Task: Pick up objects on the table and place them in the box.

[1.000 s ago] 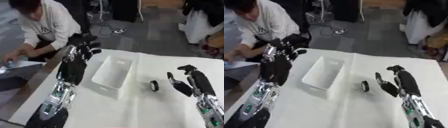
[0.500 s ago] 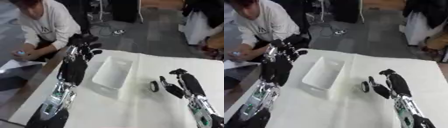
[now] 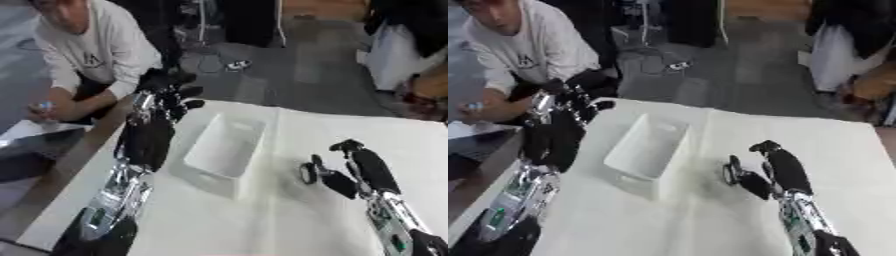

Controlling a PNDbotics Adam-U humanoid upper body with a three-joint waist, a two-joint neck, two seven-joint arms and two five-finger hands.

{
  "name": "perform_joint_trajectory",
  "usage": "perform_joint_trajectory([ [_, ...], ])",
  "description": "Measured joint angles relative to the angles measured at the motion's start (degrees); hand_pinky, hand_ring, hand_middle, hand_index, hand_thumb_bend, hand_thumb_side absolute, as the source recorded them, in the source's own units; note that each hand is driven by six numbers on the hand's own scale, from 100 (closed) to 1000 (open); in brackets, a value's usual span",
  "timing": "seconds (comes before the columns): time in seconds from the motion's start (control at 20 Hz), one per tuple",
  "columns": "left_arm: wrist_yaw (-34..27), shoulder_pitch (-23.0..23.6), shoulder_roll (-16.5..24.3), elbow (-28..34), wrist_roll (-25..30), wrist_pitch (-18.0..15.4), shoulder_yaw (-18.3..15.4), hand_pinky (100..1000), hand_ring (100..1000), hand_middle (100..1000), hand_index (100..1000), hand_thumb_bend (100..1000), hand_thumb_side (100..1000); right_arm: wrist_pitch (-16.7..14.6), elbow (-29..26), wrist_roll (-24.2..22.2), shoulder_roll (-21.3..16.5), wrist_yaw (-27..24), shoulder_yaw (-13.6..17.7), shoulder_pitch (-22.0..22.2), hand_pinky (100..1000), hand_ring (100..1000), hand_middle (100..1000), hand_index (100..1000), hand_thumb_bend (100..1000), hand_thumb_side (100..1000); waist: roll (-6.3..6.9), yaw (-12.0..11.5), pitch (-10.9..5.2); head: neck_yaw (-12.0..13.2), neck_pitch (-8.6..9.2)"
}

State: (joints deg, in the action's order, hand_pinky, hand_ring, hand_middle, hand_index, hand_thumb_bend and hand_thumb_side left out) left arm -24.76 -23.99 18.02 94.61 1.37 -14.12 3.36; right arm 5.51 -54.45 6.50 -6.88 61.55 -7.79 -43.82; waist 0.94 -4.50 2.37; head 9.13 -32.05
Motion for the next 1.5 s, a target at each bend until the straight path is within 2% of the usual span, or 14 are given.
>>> perform_joint_trajectory([
  [0.25,1.2,-3.6,5.2,0.0,1.2,-1.1,1.8,759,748,815,863,243,858,0.0,0.1,0.0,0.2,0.5,-0.2,0.2,772,694,744,779,327,862,1.03,-0.2,-0.41,0.0,-0.37],
  [0.3,1.4,-4.0,6.3,-0.2,1.6,-1.3,2.4,759,748,815,862,228,862,0.0,0.2,0.0,0.4,0.6,-0.3,0.3,773,693,743,779,348,902,1.13,-0.2,-0.41,0.0,-0.37],
  [0.55,2.4,-4.9,10.0,-0.9,4.0,-2.4,4.9,760,750,815,862,219,866,-0.4,1.4,0.4,1.5,1.6,-0.7,0.6,785,696,748,783,366,928,1.48,-0.3,-0.44,0.0,-0.28],
  [0.9,2.9,-5.5,11.8,-1.4,5.2,-3.0,6.1,760,751,815,861,211,865,0.0,4.9,0.5,2.7,6.0,-0.6,0.6,813,715,770,806,383,926,1.80,-0.3,-0.75,0.0,0.23],
  [1.5,2.8,-5.8,11.8,-1.4,5.8,-3.2,6.6,760,751,815,861,214,863,1.6,9.6,3.8,4.0,13.8,0.8,-1.4,846,732,772,811,412,887,1.91,-0.6,-1.03,0.0,0.25],
])
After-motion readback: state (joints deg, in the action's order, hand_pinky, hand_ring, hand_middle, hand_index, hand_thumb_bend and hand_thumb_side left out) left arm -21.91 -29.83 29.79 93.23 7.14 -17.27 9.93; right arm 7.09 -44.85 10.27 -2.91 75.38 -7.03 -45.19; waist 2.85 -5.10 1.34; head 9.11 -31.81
